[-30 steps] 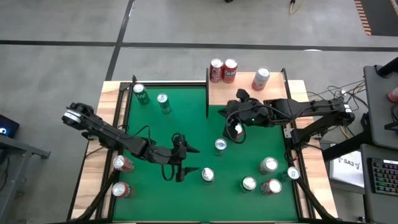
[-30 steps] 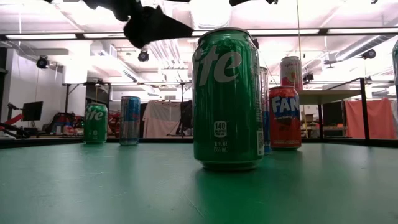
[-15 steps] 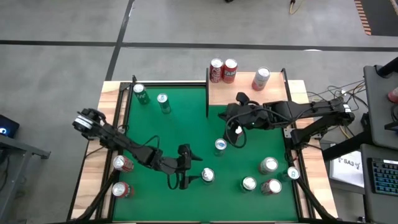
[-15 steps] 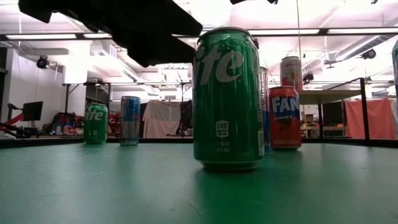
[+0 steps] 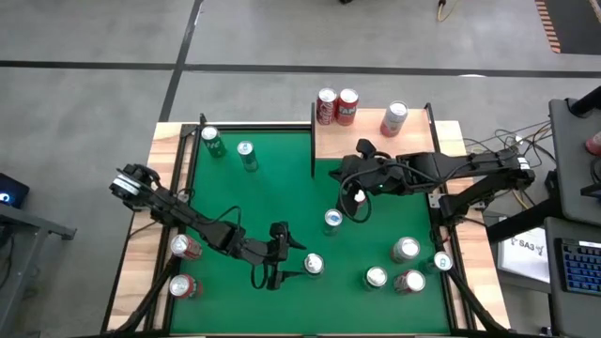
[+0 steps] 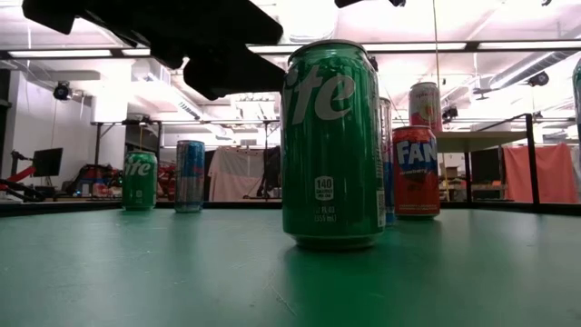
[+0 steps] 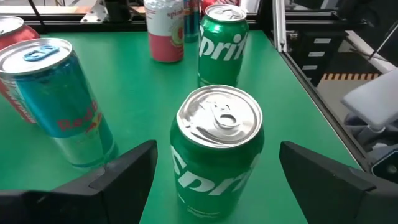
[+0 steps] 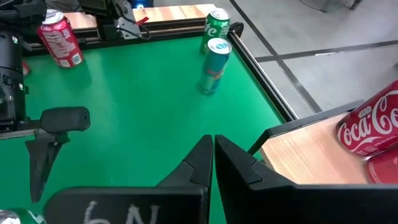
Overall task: Place canned beverage on shelf
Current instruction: Put the bottom left green soda can on the shelf
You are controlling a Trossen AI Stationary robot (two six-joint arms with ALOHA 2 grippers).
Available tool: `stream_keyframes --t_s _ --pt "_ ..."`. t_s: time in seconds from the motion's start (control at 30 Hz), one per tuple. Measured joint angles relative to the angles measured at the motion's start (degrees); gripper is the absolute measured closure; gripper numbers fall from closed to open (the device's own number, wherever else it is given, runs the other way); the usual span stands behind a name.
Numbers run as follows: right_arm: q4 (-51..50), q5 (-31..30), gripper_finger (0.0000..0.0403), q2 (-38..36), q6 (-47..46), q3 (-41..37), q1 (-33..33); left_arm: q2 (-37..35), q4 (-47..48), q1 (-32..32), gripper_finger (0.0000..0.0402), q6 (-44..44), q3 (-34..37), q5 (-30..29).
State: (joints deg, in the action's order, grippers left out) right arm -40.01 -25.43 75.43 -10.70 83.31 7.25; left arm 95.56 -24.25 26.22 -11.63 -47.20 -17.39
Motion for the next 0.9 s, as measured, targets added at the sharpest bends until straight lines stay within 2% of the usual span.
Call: stream_keyframes --t_s 0.2,0.37,0.53,0.73,0.9 --pt "-0.02 0.0 0.0394 1.0 -0.18 0.0 0.0 0.01 0.5 -0.01 0.0068 -0.75 0.04 0.61" --pt "-0.23 0.02 0.0394 1.56 -0.13 0.0 0.0 0.01 0.97 -0.07 0.0041 -2.29 0.09 -1.83" --pt "-0.24 0.04 0.0394 1.56 -0.09 0.0 0.0 0.26 0.98 -0.09 0.0033 -3.02 0.09 -2.17" --pt "-0.23 0.09 0.0394 1.56 -0.04 0.0 0.0 4.59 -2.76 -0.28 0.0033 -1.29 0.11 -2.58" --pt "-0.21 0.13 0.0394 1.56 0.15 0.02 0.0 8.24 -10.58 -0.54 0.0033 0.79 0.11 -1.14"
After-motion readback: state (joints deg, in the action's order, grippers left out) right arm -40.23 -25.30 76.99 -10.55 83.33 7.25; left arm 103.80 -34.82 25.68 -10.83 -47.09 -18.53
